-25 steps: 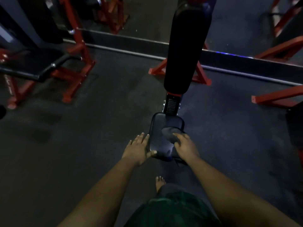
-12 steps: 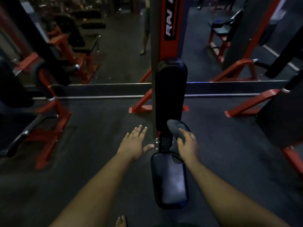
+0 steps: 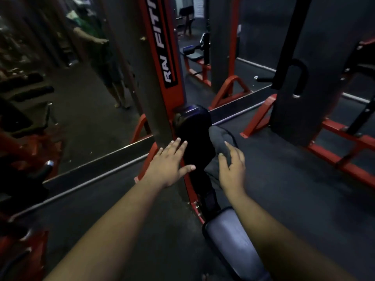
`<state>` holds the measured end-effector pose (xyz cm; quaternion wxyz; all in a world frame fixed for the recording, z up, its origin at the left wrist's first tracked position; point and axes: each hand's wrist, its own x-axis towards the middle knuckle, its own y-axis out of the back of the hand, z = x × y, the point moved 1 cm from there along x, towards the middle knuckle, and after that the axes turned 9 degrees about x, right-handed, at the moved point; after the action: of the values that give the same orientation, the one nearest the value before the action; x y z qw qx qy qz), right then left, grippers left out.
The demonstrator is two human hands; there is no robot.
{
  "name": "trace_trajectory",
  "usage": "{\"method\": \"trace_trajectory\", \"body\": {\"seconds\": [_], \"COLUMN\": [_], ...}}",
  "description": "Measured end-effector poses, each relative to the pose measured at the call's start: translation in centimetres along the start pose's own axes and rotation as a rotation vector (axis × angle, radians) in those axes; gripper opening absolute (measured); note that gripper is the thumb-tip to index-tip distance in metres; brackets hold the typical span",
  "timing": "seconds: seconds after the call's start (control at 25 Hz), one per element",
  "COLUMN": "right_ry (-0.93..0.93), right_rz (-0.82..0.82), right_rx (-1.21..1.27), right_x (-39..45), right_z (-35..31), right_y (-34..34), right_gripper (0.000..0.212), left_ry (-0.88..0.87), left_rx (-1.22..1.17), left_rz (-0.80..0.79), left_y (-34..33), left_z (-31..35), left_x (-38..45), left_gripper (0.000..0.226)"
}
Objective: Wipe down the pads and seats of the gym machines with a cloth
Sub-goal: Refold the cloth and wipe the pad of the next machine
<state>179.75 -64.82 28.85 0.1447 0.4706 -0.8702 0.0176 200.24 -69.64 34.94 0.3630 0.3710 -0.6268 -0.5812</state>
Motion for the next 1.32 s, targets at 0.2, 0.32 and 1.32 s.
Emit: {"method": "trace_trajectory", "body": {"seconds": [0.2, 0.32, 1.32], "right_ry": [0.049, 0.031, -0.677], "right_rz": [0.073, 0.103, 0.484], "right_rx": [-0.005, -0.130, 0.079], "right_x": [5.6, 9.5, 3.7], "right_z": [-1.2, -0.6, 19.4], "right_y": [-7.3, -11.8, -17.6], "right_gripper": [0.048, 0.053, 0.064], "left_ry": [-0.111, -0.170, -1.006], "left_rx": [0.103, 0.131, -0.008], "left_rz": [0.062, 0.048, 0.518], "left_y": [1.7, 2.0, -1.9], "left_z": [-5.6, -7.9, -9.6], "left_x": [7.7, 12.3, 24.1], "left_gripper": [0.096, 0.095, 0.082]}}
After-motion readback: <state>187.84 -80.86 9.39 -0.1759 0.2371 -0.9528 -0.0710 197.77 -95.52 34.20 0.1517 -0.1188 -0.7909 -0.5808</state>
